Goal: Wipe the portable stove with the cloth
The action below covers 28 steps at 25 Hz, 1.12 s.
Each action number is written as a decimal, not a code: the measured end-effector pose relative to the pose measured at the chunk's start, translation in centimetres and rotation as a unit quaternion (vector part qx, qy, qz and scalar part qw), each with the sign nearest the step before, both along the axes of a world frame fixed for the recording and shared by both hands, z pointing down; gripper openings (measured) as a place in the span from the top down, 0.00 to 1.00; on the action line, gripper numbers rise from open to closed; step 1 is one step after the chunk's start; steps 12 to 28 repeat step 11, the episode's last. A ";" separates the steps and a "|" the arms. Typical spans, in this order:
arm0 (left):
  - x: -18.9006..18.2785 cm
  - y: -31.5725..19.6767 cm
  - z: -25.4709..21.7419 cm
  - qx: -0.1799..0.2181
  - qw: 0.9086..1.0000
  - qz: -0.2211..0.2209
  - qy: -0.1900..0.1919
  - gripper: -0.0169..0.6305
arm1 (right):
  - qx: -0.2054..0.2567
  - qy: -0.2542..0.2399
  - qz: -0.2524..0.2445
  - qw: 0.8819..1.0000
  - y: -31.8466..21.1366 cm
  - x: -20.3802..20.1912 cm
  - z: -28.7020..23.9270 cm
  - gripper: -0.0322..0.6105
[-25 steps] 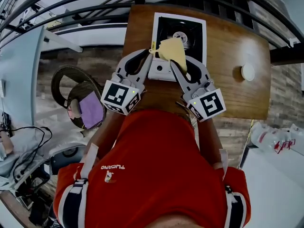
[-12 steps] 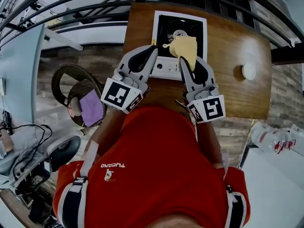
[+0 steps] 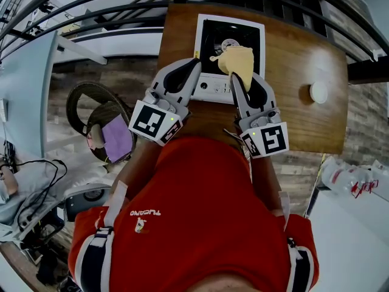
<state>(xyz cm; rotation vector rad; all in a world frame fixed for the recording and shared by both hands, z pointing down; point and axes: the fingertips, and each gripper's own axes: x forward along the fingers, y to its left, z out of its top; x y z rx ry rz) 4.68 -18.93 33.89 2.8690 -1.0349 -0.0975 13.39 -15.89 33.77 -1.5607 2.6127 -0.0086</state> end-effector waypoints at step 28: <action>0.5 -0.6 0.3 -0.004 1.000 -0.001 0.001 0.96 | -0.005 -0.005 0.006 1.000 -0.6 0.9 0.5 0.81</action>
